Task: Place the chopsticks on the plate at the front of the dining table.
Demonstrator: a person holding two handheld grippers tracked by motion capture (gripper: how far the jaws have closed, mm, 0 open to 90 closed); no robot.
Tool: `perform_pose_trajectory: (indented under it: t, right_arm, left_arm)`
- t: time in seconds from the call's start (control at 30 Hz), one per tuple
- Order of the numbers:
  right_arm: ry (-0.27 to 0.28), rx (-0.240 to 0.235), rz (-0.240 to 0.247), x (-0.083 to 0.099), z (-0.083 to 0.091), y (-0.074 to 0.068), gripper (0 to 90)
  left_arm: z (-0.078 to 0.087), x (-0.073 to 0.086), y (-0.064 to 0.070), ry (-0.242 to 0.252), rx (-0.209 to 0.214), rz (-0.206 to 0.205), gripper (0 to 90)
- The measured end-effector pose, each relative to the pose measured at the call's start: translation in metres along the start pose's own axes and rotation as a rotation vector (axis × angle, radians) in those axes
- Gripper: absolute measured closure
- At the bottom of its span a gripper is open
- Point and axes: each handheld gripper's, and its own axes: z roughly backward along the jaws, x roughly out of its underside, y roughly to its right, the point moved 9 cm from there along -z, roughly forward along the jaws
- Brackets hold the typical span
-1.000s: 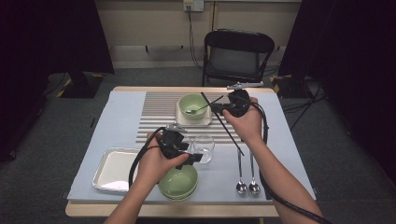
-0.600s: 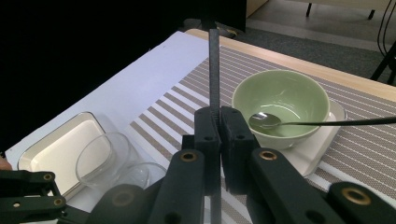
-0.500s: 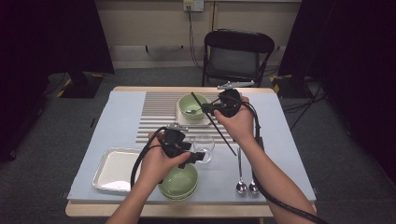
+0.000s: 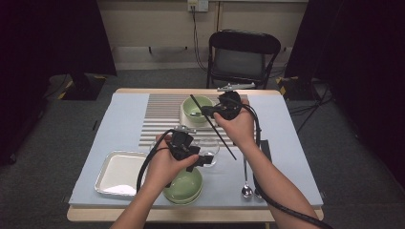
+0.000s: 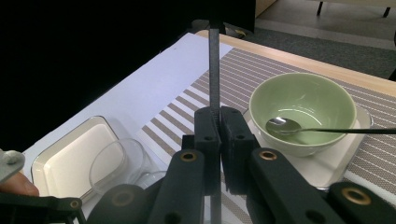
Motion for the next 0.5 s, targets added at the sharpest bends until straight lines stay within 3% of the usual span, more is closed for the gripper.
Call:
perform_pose_trajectory:
  t: [0.37, 0.5]
  right_arm:
    - [0.002, -0.032, 0.004, 0.000, -0.010, -0.014, 86.5]
    - [0.008, -0.050, -0.012, -0.001, -0.013, -0.020, 86.5]
  left_arm:
    - [0.000, -0.004, 0.003, 0.051, 0.076, 0.048, 41.8]
    - [0.000, -0.006, 0.006, 0.069, 0.112, 0.094, 43.8]
